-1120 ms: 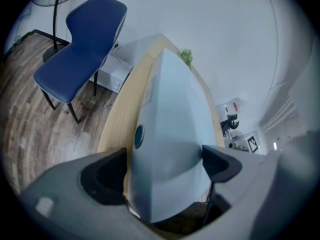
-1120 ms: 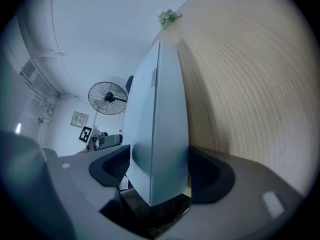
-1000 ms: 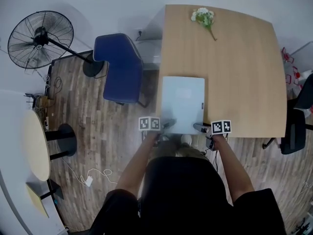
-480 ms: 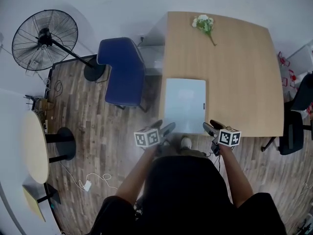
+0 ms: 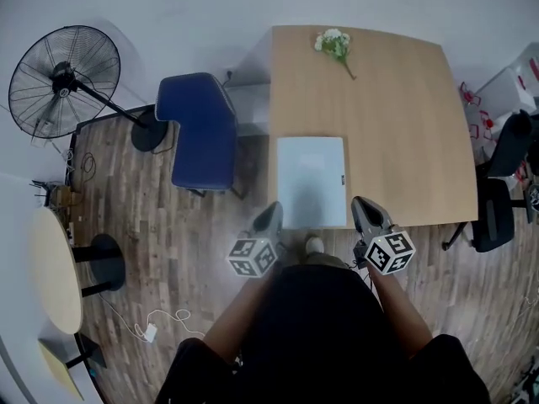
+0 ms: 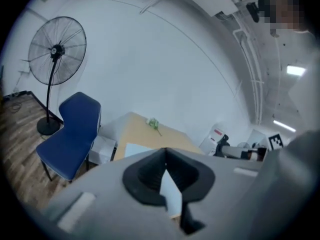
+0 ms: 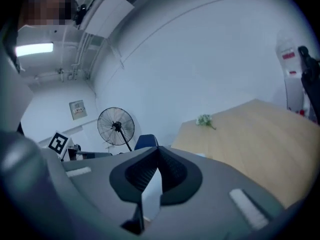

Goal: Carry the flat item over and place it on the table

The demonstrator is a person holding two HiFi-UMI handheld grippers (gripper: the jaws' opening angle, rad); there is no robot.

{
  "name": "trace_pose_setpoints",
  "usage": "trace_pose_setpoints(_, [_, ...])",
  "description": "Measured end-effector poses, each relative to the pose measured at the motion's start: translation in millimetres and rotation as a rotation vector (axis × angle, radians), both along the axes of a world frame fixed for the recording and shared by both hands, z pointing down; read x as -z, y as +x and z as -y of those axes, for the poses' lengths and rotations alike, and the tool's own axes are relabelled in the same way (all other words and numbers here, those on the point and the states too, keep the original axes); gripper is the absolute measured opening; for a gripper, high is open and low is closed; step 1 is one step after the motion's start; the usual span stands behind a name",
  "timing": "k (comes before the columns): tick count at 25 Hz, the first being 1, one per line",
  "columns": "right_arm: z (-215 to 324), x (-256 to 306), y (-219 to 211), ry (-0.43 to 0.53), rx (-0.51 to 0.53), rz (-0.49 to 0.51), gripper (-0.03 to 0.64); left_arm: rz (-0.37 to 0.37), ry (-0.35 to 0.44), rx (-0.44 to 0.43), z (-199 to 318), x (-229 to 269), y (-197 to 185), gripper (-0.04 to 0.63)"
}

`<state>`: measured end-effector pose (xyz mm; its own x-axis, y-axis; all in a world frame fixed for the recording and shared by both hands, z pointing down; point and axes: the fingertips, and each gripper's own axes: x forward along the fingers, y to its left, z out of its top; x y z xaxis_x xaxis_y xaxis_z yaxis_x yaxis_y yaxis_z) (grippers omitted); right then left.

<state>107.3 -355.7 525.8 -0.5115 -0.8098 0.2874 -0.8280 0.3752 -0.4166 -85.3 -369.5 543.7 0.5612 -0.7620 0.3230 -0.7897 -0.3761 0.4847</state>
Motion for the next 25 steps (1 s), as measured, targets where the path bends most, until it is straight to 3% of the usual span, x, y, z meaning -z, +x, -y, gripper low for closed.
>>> trace_pose_setpoints(6, [-1, 42, 6, 0.102, -0.010, -0.178, 0.000, 0.042, 0.121, 0.002, 15, 48, -7, 0.000])
trace_pose_setpoints(11, [9, 50, 32, 0.121, -0.094, -0.175, 0.002, 0.035, 0.170, 0.064, 31, 77, -17, 0.000])
trace_pose_setpoints(16, [20, 59, 55, 0.154, -0.146, -0.221, 0.002, 0.156, 0.225, 0.085, 42, 84, -26, 0.002])
trace_pose_setpoints(25, [25, 62, 64, 0.172, -0.131, -0.239, 0.002, 0.247, 0.269, 0.082, 44, 74, -26, 0.002])
